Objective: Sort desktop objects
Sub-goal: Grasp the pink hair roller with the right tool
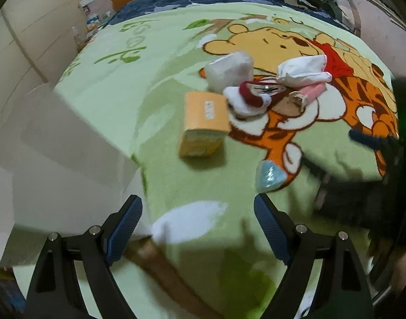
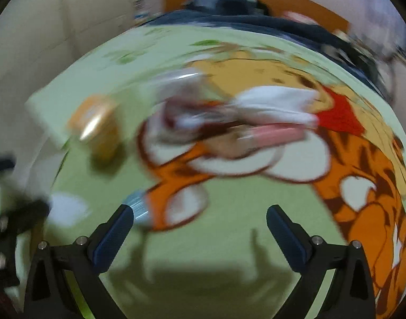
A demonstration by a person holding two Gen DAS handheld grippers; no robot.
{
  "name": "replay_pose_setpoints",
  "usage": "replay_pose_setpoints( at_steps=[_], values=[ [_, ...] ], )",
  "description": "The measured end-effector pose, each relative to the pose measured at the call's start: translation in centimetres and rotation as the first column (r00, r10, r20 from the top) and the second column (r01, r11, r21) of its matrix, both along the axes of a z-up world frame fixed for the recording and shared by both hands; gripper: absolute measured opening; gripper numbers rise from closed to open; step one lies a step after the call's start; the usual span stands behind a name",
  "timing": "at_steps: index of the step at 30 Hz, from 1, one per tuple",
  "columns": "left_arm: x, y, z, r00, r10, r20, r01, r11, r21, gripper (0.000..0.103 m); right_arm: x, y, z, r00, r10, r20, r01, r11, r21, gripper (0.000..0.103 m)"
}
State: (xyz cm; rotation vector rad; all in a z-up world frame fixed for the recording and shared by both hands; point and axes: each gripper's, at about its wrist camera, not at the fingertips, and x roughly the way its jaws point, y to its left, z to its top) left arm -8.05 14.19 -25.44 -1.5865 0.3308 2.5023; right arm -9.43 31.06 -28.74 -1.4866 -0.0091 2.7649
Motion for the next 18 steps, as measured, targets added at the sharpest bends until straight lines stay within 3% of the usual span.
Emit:
replay_pose_setpoints(
  at_steps=[4, 13, 18],
  values=[
    [-1.6, 3.2, -1.8, 0.999, -0.041, 0.008, 0.041, 0.999, 0.0, 0.087, -3.7, 4.4, -0.1, 0.995, -0.104, 0.007, 0.104, 0.994, -0.019, 0.102],
    [-4.3, 7.1, -6.8, 0.999, -0.038, 0.025, 0.037, 0.998, 0.043, 0.086, -10.2, 6.3, -3.2, 0.992, -0.07, 0.102, 0.078, 0.993, -0.085, 0.102],
    [-5.1, 7.7, -8.4, 0.999, -0.001, 0.045, -0.001, 0.999, 0.043, 0.086, -12.2, 5.8, -5.5, 0.984, -0.092, 0.154, 0.092, 0.996, 0.004, 0.102]
  ],
)
